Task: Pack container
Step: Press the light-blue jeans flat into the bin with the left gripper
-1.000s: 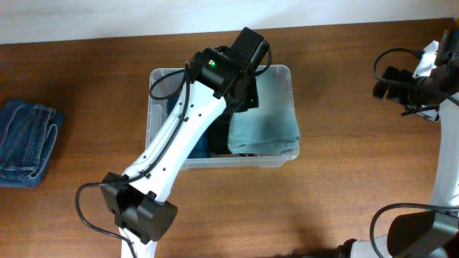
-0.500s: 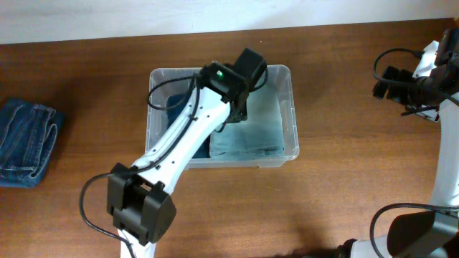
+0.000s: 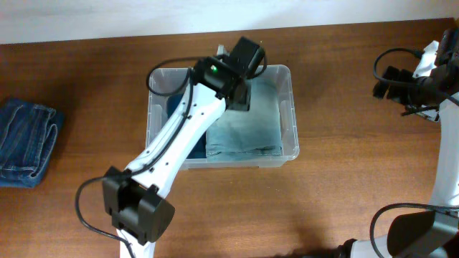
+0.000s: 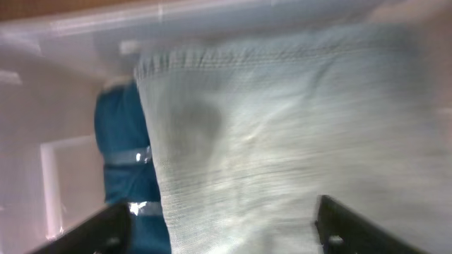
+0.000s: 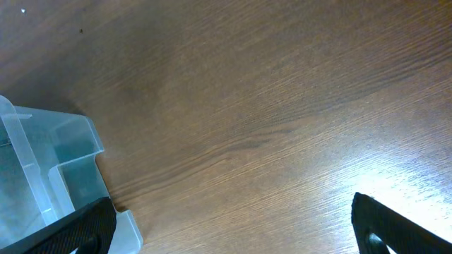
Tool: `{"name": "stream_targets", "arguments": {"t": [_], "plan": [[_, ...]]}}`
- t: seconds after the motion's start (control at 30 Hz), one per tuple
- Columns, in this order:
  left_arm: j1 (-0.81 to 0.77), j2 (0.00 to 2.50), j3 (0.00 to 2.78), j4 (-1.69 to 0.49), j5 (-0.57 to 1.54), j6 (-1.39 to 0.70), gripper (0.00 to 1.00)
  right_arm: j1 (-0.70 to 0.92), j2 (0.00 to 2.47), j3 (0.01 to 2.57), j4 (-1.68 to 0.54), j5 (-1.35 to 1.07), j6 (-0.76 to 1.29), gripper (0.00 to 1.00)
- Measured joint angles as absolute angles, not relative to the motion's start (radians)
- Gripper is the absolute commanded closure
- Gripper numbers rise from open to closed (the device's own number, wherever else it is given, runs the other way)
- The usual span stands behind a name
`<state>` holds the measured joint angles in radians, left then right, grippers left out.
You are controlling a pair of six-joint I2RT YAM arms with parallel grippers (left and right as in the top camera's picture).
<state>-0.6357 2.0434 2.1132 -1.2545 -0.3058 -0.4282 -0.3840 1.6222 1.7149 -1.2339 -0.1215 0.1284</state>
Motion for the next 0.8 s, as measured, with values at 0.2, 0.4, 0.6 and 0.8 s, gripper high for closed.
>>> {"name": "stream_targets", "arguments": {"t": [0.2,0.4,0.6,0.8], "plan": [[-0.693,2.008,2.167,-1.282,-0.261,-0.406,0.99,-0.384,1.622,1.715,-1.234,-0.121,0.129,0.01],[-0.730,2.008,2.098,-1.327,-0.233,-0.416,1.00,-0.384,1.622,1.715,-1.234,-0.121,0.128,0.01],[-0.727,2.008,1.946,-1.318,-0.215,-0.438,0.99,-0.384,1.622,1.715,-1.234,-0.121,0.129,0.01],[-0.727,2.008,1.763,-1.187,-0.191,-0.446,0.99,-0.384,1.622,1.715,-1.234,-0.121,0.128,0.01]]}}
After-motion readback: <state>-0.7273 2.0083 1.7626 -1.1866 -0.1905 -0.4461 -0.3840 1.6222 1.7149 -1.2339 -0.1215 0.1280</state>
